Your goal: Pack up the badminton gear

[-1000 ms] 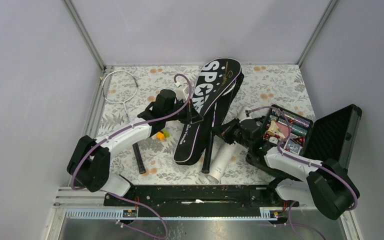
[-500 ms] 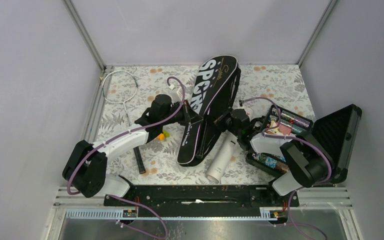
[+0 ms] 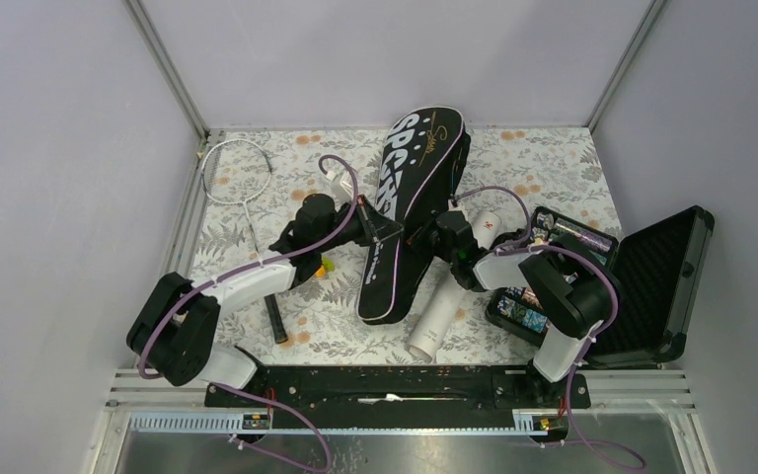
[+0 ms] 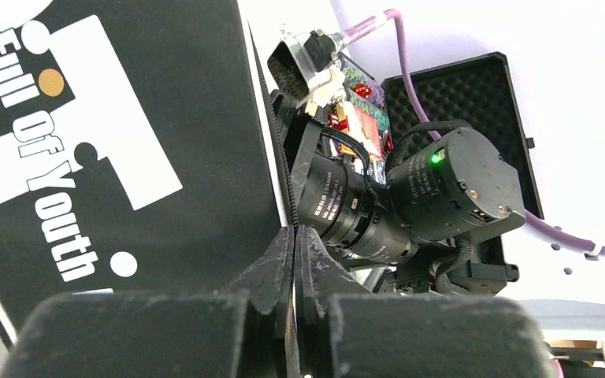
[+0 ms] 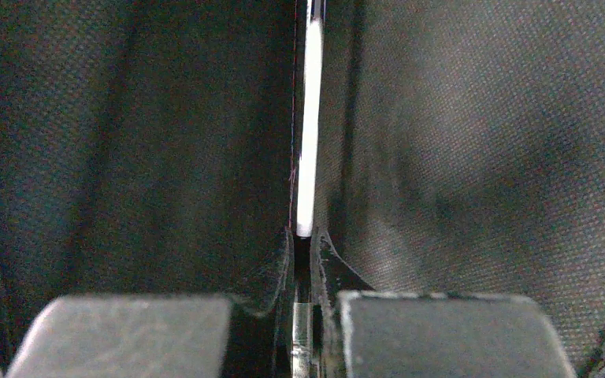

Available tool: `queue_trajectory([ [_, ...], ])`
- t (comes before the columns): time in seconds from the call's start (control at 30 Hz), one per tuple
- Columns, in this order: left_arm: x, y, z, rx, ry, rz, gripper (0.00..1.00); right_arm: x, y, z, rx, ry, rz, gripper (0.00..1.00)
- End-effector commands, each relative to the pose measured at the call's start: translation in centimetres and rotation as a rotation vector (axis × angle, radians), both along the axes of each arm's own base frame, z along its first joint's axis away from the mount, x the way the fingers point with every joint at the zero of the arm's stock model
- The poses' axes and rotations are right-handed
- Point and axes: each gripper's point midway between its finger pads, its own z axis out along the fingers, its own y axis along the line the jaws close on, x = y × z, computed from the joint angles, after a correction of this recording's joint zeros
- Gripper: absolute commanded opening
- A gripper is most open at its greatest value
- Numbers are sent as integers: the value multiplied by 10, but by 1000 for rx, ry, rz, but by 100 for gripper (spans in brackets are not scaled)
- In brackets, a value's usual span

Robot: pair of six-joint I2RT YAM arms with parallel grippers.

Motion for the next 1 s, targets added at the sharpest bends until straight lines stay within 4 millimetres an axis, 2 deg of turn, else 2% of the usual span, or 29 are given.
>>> queue_trajectory([
  [0.0,-8,-15,26,-106,-45,-57,0,69,-34,60,26,-240,-265,0],
  [0.03,-6,-14,22,-91,-40,-48,0,68,-33,58,22,-230,-259,0],
  [0.17,5,-10,-1,9,-27,-3,0,60,-31,44,-15,-169,-221,17],
  [0.3,14,-4,-14,72,-18,43,13,45,-39,30,-71,-78,-215,40],
  [0.37,17,-1,-16,91,-13,63,24,34,-45,27,-99,-40,-213,49],
  [0.43,18,1,-15,112,-22,67,30,24,-55,26,-130,-13,-224,53],
  [0.53,20,7,-8,152,-42,84,38,11,-68,36,-186,-14,-224,56],
  [0.6,23,17,-4,213,-48,123,39,4,-76,44,-229,-22,-220,56],
  [0.7,30,45,-3,329,-42,214,39,-7,-87,62,-278,-75,-196,57],
  [0.8,36,89,-7,439,-14,317,39,-18,-95,79,-300,-134,-182,57],
  [0.97,40,193,-21,620,79,554,41,-34,-96,124,-275,-304,-111,56],
])
